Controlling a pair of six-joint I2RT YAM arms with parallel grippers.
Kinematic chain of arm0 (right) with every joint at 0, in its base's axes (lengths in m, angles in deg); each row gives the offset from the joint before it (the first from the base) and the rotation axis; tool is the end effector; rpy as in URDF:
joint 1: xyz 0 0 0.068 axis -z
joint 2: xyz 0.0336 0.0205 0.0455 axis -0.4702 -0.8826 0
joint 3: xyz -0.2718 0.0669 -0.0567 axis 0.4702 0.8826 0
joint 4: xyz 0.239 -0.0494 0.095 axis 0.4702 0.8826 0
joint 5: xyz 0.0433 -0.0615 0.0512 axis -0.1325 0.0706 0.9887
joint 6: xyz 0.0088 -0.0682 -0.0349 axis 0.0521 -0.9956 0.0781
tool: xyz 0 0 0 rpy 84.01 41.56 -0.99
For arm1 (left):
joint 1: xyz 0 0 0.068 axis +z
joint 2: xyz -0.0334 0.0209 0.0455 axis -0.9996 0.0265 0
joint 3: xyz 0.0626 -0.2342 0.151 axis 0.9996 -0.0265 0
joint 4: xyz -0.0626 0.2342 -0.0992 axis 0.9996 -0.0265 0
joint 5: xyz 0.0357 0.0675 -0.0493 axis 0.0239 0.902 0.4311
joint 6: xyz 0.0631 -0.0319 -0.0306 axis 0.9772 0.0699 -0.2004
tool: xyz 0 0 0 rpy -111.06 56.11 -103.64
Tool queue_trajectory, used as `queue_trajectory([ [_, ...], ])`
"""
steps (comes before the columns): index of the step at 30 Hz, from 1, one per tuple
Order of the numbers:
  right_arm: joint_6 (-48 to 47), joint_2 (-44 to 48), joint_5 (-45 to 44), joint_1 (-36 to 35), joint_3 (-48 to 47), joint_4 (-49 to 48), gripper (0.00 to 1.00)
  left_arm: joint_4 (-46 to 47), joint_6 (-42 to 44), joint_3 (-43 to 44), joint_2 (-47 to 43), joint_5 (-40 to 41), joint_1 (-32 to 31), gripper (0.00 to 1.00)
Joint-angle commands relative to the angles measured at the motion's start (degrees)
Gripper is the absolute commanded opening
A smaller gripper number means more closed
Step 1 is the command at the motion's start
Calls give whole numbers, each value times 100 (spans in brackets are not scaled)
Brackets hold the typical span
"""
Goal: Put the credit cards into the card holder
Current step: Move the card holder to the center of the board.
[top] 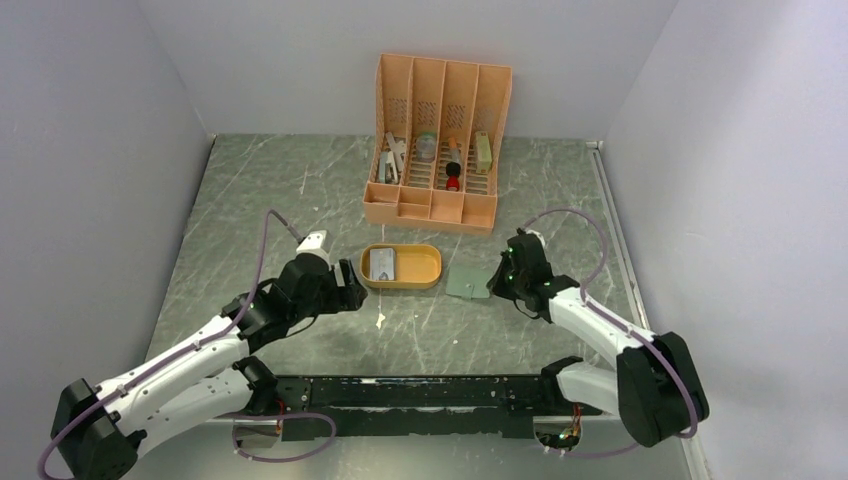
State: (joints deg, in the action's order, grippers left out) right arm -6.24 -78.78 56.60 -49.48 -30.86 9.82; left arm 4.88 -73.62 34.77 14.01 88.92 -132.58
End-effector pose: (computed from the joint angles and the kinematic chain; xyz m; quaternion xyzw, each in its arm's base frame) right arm 0.2154 0.0820 0.1530 0.1141 0.9299 0.1493 0.3163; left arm 0.1467 -0.1234 0.2193 -0.0262 0.8979 -0.2252 0.3774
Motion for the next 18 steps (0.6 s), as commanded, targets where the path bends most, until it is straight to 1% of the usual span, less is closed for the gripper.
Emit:
queue_trajectory([
  [1,-34,442,171,-67,58,531,0,-136,15,-112,-140,-72,15,82],
  [3,10,563,305,-204,-5,734,0,-173,2,-136,-209,-95,15,82],
  [7,158,820,104,-694,-160,1310,0,-221,6,-158,-276,-123,15,82],
  [10,381,951,-160,-1366,-222,1649,0,-194,8,-170,-267,-189,15,82],
  [14,523,707,-169,-2003,-343,1877,0,-142,14,-185,-237,-256,17,82],
  [18,160,451,136,-2420,-433,1714,0,46,146,-247,-272,-614,16,83],
])
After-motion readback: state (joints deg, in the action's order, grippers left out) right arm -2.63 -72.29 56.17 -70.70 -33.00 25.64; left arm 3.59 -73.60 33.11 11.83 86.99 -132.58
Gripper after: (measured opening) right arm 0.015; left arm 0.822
